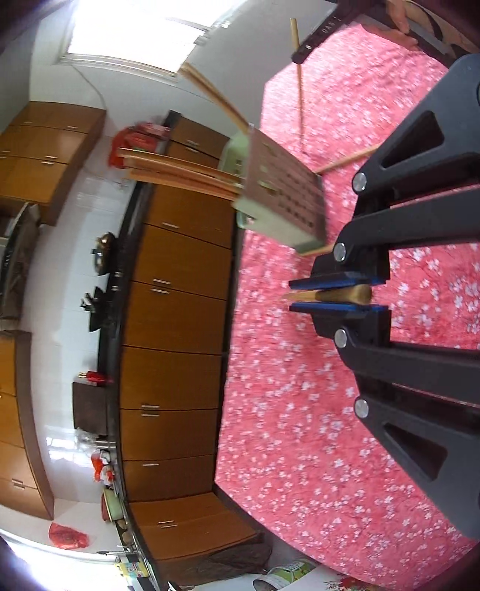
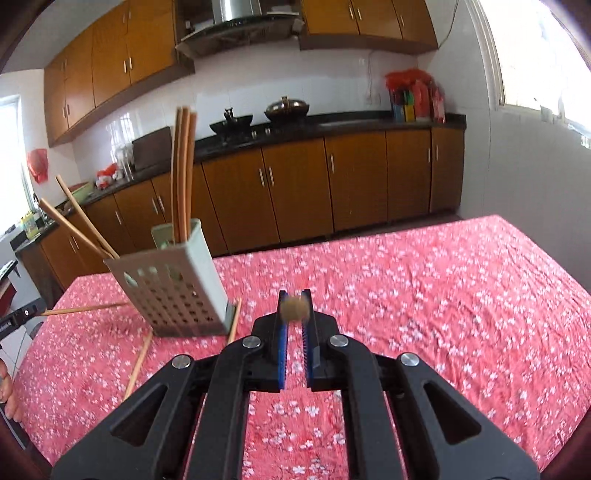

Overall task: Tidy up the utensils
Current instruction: 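Raise the left gripper's chopstick into the holder while the right gripper inserts its chopstick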

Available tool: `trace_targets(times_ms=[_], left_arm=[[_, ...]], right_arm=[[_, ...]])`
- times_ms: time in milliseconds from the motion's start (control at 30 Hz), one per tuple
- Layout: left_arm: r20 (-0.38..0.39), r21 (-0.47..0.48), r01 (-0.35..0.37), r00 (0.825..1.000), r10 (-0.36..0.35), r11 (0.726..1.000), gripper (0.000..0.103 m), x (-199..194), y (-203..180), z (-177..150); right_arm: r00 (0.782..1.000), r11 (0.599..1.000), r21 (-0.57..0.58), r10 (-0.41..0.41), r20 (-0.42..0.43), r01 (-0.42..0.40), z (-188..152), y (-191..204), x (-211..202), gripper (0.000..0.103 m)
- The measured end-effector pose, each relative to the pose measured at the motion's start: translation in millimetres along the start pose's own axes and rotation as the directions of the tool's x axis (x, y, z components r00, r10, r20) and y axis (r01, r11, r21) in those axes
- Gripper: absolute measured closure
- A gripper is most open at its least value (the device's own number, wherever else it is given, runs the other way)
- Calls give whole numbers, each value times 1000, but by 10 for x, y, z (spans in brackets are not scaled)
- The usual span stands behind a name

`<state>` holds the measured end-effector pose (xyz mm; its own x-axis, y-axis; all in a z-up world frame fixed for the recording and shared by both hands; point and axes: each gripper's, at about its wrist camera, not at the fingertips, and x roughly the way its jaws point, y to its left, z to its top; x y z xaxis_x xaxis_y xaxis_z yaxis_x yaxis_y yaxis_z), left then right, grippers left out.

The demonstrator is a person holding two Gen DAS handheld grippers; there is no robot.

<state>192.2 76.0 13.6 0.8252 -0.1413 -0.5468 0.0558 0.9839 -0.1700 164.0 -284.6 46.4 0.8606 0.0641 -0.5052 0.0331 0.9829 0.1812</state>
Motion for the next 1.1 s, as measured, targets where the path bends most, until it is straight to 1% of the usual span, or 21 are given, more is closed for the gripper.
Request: trace_targets(times_ms=[267, 367, 500, 600, 733, 800, 900, 1000, 1100], left_arm=[[45, 21, -11, 999, 10, 1000, 95, -87, -56, 212], [67, 40, -13, 998, 11, 999, 95, -163, -111, 303], [107, 56, -7, 994, 1, 998, 95, -312, -163, 453], [126, 54, 14, 992, -21, 998, 95, -402, -208, 555], [158, 45, 57, 985, -63, 997, 95, -525, -319, 686], [178, 41, 82, 980, -88, 996, 95, -586, -393, 746], [218, 33, 131, 967, -135, 991, 95, -669, -537, 889], [284, 41, 152, 946, -157, 988, 95, -747, -742, 1102], [359, 43, 160, 919, -165, 986, 95, -804, -909, 1308]], right_arm=[[999, 1000, -7, -1, 40, 1, 137, 15, -28, 95], [998, 1000, -4, 14, 68, -14, 238, 34, -95, 95], [992, 999, -11, 45, 117, -44, 396, 119, -210, 95], [985, 997, -19, 82, 152, -80, 513, 201, -311, 95], [969, 989, -19, 145, 200, -145, 656, 339, -445, 95], [957, 984, -18, 175, 230, -175, 730, 409, -504, 95], [941, 978, -21, 203, 269, -205, 828, 476, -557, 95], [925, 975, -28, 220, 310, -223, 947, 583, -571, 95], [908, 974, -29, 221, 356, -226, 1073, 655, -547, 95]])
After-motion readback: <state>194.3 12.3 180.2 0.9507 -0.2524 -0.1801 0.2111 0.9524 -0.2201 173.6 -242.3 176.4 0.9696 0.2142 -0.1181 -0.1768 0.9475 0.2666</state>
